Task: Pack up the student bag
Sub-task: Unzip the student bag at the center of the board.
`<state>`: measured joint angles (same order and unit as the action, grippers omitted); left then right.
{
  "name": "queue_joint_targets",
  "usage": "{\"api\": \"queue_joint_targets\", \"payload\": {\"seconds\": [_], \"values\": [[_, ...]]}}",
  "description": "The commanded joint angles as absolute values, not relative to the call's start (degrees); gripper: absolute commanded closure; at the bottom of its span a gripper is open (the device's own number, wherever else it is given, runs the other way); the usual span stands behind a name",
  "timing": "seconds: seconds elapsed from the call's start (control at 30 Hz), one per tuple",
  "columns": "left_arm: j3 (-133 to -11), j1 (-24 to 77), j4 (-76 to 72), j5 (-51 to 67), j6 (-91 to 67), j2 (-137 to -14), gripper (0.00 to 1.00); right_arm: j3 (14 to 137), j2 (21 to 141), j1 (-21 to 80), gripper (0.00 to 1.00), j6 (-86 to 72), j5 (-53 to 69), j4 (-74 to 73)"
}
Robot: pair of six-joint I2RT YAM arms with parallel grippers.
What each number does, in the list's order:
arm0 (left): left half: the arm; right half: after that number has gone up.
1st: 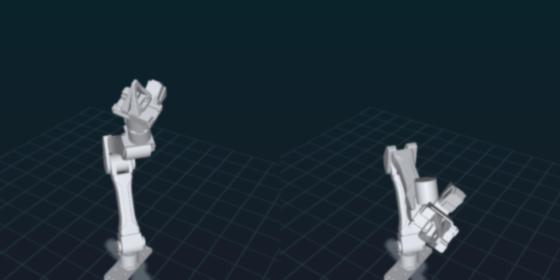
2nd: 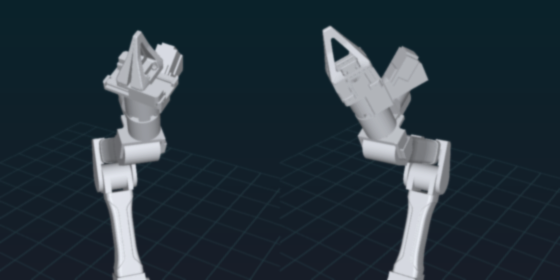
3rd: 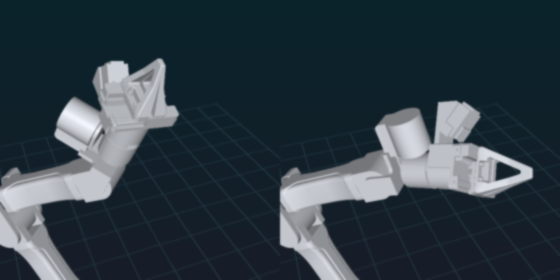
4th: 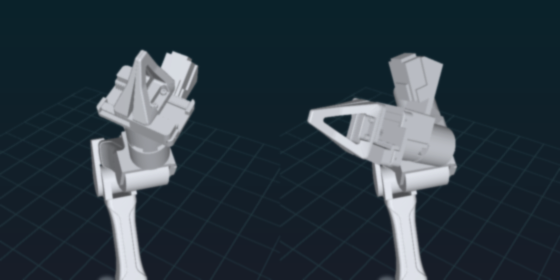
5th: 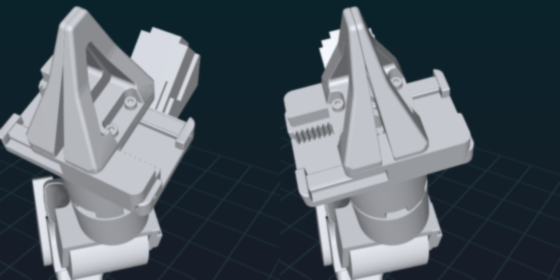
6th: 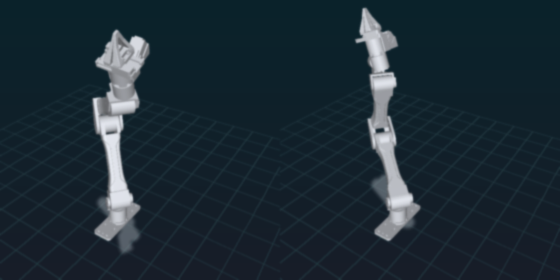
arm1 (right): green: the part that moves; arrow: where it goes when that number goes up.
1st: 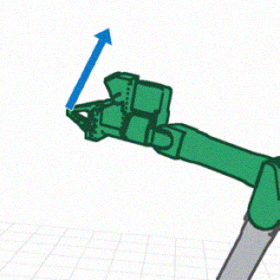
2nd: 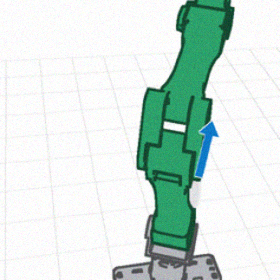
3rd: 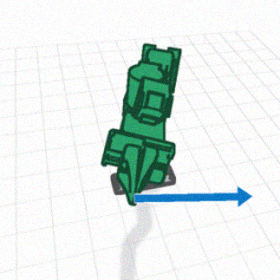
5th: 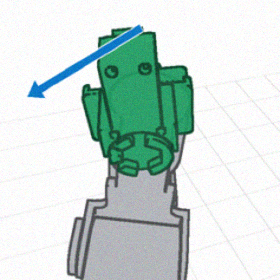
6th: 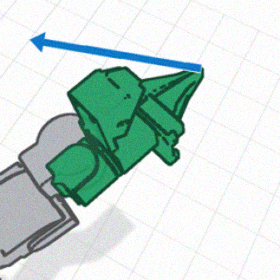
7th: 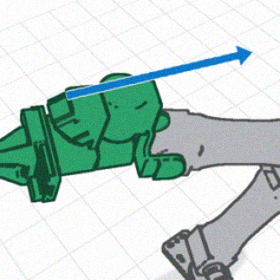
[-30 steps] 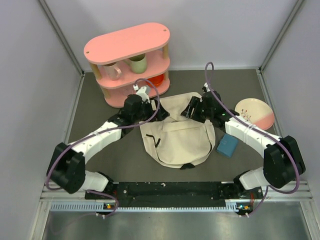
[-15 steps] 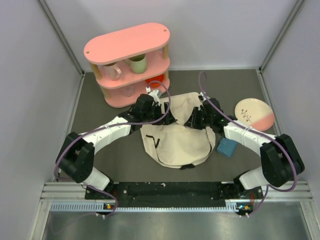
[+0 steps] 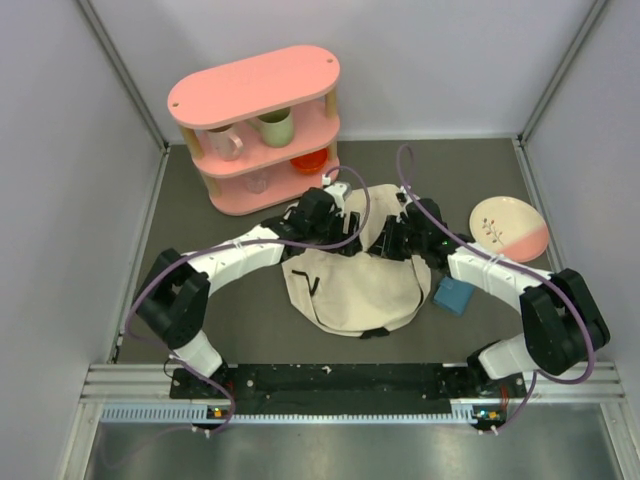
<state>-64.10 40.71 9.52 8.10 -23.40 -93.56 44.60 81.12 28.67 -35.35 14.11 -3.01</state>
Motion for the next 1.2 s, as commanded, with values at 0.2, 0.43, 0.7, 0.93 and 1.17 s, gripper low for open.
{"api": "queue_joint_targets", "payload": {"seconds": [0.2, 0.43, 0.7, 0.93, 1.17], "values": [[-67.76, 40.34, 13.62, -2.37, -20.48, -96.94, 0.33, 42.89, 81.30, 29.09, 0.83, -35.77, 16.08, -5.80], [-66.80, 40.34, 13.71, -1.85, -20.83, -96.68, 0.71, 42.54, 81.47, 29.09, 0.82, -36.12, 16.08, -5.54], [-62.50, 39.90, 15.11, -7.89, -21.62, -93.17, 1.00, 42.28, 82.79, 29.09, 0.83, -37.00, 14.42, -5.54], [-53.62, 35.78, 16.08, -15.55, -23.03, -86.41, 1.00, 40.96, 84.90, 29.18, 0.87, -37.09, 13.01, -6.06], [-52.12, 35.07, 18.63, -20.12, -24.78, -86.04, 1.00, 40.69, 85.87, 29.18, 0.87, -37.62, 13.10, -5.27]]}}
